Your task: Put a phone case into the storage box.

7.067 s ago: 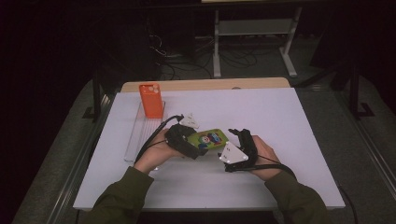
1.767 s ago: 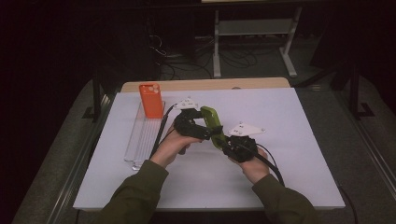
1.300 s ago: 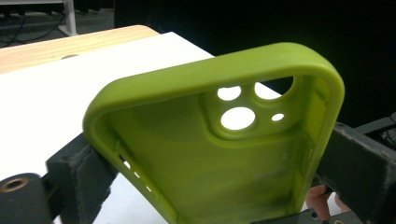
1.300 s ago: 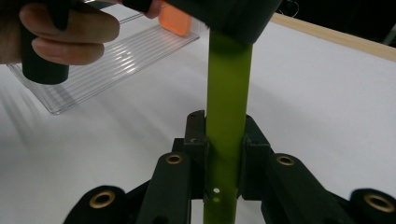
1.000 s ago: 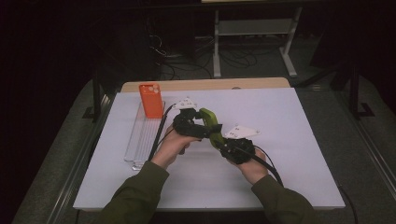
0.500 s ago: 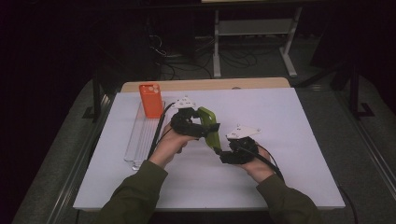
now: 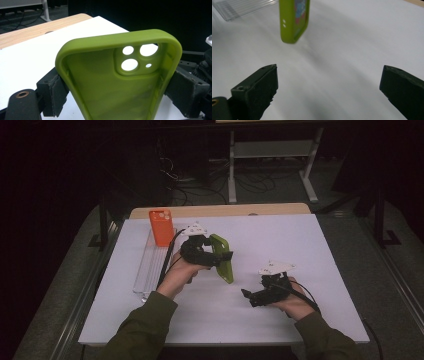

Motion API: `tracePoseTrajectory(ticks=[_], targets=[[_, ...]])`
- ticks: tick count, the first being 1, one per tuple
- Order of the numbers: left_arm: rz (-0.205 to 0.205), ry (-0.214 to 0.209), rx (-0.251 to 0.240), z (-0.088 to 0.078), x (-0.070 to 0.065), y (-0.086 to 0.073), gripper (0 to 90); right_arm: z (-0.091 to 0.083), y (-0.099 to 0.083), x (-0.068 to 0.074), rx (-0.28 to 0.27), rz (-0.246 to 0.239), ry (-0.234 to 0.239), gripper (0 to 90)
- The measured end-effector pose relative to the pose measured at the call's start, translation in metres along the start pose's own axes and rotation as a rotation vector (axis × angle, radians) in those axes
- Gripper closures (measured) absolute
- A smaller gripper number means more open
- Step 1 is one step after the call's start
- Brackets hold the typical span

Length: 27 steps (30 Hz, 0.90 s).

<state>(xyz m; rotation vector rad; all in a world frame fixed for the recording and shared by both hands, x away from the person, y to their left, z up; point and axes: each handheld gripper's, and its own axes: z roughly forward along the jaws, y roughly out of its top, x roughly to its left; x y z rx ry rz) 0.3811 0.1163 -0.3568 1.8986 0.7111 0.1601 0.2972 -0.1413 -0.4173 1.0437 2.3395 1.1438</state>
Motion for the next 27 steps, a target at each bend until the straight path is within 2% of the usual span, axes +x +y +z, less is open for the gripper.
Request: tracePoseTrajectory(ticks=[1,4,10,15,19,24,27], targets=[[0.002,0.001,0.002,0.0,0.0,0.0,13.5,-0.002,-0.003,-0.002,-0.002,-0.007,-0.005,1.3],[0.004,0.003,0.004,0.0,0.0,0.0,13.6,-0.007,-0.009,-0.004,-0.015,0.025,-0.003,1.2],[0.016,0.011,0.005,-0.003,0.0,0.001,13.7,-0.017,-0.028,-0.01,-0.018,0.024,-0.037,1.3],[0.019,0.026,0.003,-0.006,0.0,0.003,13.8,-0.024,-0.042,-0.014,-0.016,0.043,-0.034,1.3],[0.026,0.033,-0.001,-0.01,0.001,0.006,13.8,-0.022,-0.043,-0.013,-0.014,0.035,-0.031,1.3],[0.038,0.05,-0.004,-0.016,0.002,0.014,13.8,-0.018,-0.045,-0.01,0.015,0.012,-0.026,1.3],[0.035,0.059,-0.02,-0.02,0.003,0.02,13.8,-0.017,-0.044,-0.011,0.017,0.001,-0.029,1.3]])
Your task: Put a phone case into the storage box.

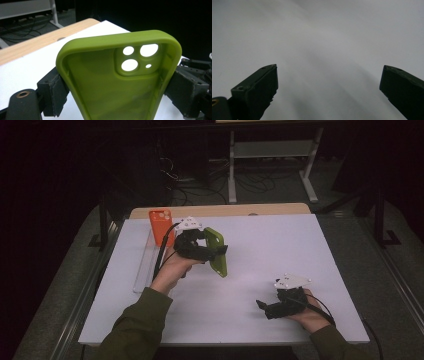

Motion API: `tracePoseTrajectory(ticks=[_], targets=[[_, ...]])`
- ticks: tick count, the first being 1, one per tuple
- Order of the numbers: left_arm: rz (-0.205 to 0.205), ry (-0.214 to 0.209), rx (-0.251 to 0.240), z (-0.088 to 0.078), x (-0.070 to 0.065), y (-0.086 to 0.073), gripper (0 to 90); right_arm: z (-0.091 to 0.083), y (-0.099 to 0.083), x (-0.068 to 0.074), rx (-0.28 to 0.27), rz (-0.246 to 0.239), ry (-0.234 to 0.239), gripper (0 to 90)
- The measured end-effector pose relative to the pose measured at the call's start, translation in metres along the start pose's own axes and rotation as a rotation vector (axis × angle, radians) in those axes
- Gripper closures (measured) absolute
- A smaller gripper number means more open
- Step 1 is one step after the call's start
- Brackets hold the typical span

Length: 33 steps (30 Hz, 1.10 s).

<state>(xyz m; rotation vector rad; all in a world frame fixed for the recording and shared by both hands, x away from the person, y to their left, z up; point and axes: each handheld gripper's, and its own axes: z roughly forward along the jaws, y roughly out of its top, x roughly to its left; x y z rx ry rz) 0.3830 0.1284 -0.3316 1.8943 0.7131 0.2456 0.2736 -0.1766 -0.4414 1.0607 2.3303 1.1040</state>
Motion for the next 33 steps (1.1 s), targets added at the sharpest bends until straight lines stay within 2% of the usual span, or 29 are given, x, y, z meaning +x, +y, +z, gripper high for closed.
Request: tracePoseTrajectory(ticks=[2,6,15,18,23,25,26,33], targets=[[0.007,0.015,0.012,-0.002,0.003,0.004,13.9,0.0,0.001,0.0,-0.002,0.015,-0.003,1.3],[0.009,0.041,0.002,-0.009,0.009,0.012,13.9,-0.001,0.001,-0.002,0.004,0.005,-0.01,1.3],[0.021,0.138,-0.007,-0.03,0.028,0.032,13.9,-0.002,0.001,-0.004,0.011,0.005,-0.006,1.3],[0.02,0.172,-0.011,-0.036,0.035,0.037,14.0,-0.002,0.0,-0.006,0.014,-0.018,-0.013,1.3],[0.005,0.224,-0.02,-0.045,0.047,0.041,14.0,-0.002,0.001,-0.004,0.011,0.018,-0.007,1.3],[0.001,0.242,-0.025,-0.049,0.051,0.042,14.0,-0.002,0.001,-0.004,0.01,0.015,-0.008,1.3],[-0.002,0.25,-0.025,-0.051,0.054,0.043,14.0,-0.003,0.001,-0.005,0.015,-0.001,-0.009,1.3],[-0.017,0.323,-0.025,-0.064,0.07,0.044,14.1,-0.003,0.001,-0.004,0.011,0.019,-0.008,1.3]])
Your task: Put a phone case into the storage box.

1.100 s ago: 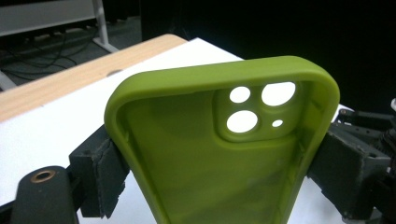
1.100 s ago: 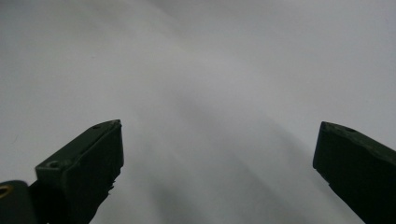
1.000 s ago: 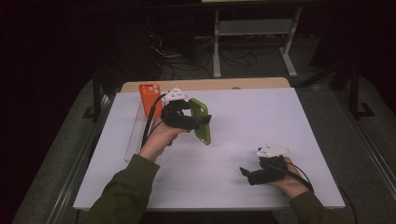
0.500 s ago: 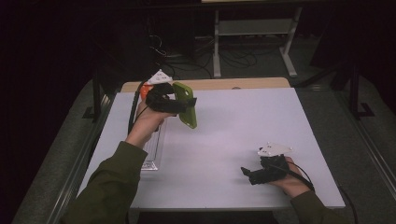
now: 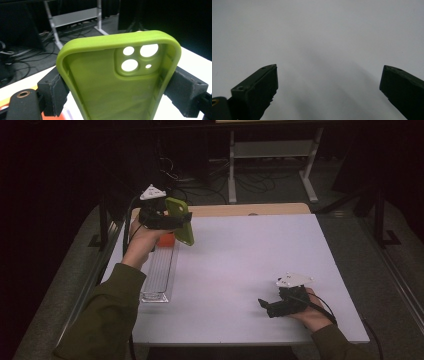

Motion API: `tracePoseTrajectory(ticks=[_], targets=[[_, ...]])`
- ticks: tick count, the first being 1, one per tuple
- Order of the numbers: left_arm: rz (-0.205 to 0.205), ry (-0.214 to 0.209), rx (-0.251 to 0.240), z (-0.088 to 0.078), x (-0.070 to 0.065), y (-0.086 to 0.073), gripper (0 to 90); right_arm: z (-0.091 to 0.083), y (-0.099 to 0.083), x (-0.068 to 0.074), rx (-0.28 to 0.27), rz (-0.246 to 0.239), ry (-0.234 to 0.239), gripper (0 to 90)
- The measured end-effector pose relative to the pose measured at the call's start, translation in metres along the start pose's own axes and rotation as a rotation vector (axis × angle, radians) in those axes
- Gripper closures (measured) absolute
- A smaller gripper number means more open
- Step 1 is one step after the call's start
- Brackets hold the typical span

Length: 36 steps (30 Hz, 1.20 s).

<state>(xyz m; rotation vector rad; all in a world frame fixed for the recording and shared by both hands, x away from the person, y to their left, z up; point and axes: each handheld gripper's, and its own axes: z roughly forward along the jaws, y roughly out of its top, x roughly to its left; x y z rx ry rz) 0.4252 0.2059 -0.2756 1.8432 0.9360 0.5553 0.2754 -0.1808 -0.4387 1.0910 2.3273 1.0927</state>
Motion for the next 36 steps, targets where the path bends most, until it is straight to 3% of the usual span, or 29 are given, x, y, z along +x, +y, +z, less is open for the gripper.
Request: tracePoseTrajectory(ticks=[14,24,31,36], targets=[[-0.069,0.175,0.003,-0.009,0.035,-0.008,14.1,0.0,0.0,-0.002,0.001,-0.003,-0.007,1.3],[-0.117,0.309,0.064,0.004,0.048,-0.028,14.0,0.0,0.0,-0.002,0.0,-0.007,-0.009,1.3],[-0.149,0.355,0.111,0.019,0.05,-0.042,13.9,-0.001,0.0,-0.002,0.003,-0.006,-0.01,1.3],[-0.144,0.381,0.139,0.029,0.05,-0.049,13.9,-0.001,0.001,-0.002,0.001,-0.007,-0.01,1.3]])
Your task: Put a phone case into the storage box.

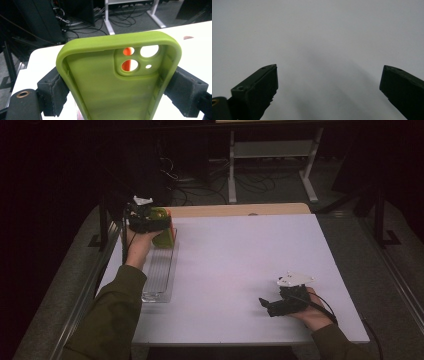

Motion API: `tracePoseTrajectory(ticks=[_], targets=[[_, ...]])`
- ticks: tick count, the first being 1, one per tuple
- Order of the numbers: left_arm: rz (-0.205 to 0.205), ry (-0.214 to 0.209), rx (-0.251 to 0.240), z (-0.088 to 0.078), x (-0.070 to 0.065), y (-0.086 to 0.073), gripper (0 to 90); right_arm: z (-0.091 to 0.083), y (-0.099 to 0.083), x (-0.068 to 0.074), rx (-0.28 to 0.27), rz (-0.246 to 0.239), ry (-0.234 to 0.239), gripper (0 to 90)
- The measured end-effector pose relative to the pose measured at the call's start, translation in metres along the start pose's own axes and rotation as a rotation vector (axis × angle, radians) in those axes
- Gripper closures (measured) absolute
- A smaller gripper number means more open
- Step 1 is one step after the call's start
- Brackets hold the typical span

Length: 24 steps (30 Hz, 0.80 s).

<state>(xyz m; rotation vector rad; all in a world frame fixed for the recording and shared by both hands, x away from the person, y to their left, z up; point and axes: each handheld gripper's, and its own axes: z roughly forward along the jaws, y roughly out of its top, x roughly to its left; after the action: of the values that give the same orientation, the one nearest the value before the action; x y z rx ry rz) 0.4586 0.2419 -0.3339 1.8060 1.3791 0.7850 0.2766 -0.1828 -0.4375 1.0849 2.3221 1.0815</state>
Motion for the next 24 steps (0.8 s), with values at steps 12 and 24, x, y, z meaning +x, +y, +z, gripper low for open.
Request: tracePoseTrajectory(ticks=[12,24], targets=[[-0.001,0.034,0.048,0.019,-0.001,-0.011,13.8,0.0,0.0,0.0,0.0,-0.003,-0.001,1.3],[0.025,0.079,0.07,0.031,-0.003,-0.017,13.2,0.0,0.0,0.0,0.004,-0.007,-0.002,1.3]])
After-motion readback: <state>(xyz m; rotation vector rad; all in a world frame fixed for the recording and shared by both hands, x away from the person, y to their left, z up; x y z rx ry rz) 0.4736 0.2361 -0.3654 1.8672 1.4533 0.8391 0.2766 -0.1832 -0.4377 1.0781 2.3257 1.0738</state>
